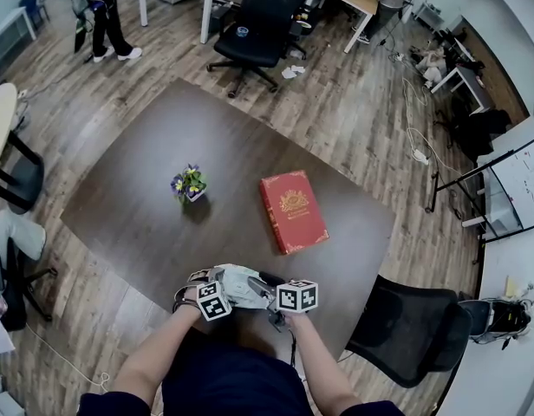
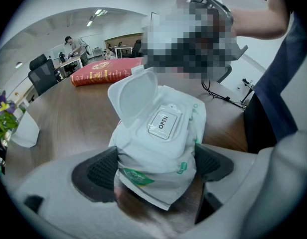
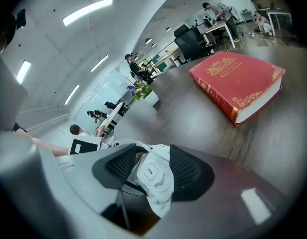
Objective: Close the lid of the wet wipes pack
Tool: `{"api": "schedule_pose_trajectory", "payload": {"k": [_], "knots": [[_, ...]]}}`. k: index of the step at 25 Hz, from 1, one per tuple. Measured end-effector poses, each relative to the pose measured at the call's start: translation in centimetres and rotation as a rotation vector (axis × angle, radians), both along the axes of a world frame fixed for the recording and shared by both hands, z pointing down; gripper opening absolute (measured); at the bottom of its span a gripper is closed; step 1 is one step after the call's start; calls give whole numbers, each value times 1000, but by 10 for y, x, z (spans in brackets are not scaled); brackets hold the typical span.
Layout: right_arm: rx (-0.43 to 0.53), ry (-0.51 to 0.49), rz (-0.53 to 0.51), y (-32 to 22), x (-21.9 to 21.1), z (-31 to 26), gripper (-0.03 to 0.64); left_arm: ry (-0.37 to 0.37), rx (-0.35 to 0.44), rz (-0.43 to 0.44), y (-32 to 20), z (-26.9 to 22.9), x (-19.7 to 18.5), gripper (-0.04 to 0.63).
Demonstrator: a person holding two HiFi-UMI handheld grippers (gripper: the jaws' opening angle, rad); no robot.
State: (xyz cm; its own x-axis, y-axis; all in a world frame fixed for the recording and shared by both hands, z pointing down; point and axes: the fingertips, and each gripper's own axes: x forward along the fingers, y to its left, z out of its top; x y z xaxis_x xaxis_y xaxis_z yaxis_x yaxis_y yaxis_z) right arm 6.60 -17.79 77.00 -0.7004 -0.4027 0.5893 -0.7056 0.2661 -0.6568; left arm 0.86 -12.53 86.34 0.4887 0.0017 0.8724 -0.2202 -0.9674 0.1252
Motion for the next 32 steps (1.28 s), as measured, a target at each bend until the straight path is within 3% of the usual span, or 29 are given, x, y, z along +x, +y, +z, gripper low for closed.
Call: {"api": "schedule_pose_trajectory", "payload": {"k": [7,14,18,26,32], "knots": [[-44,23,5,8,1,4,137,5,-1,-1,0,-1,0,479],[-79,92,-85,22,-6,11,138,8,-1,-2,-1,-2,1,479],[-44,180,-154,25,-7,15,138,6,0,-3,-2,1,1,479],[4,367,-326,45,-11,34,199,7,3,-3,-1,1,2,479],[37,460,-386,49,-15,45,201,3,1,-3,-1,0,1,480]]}}
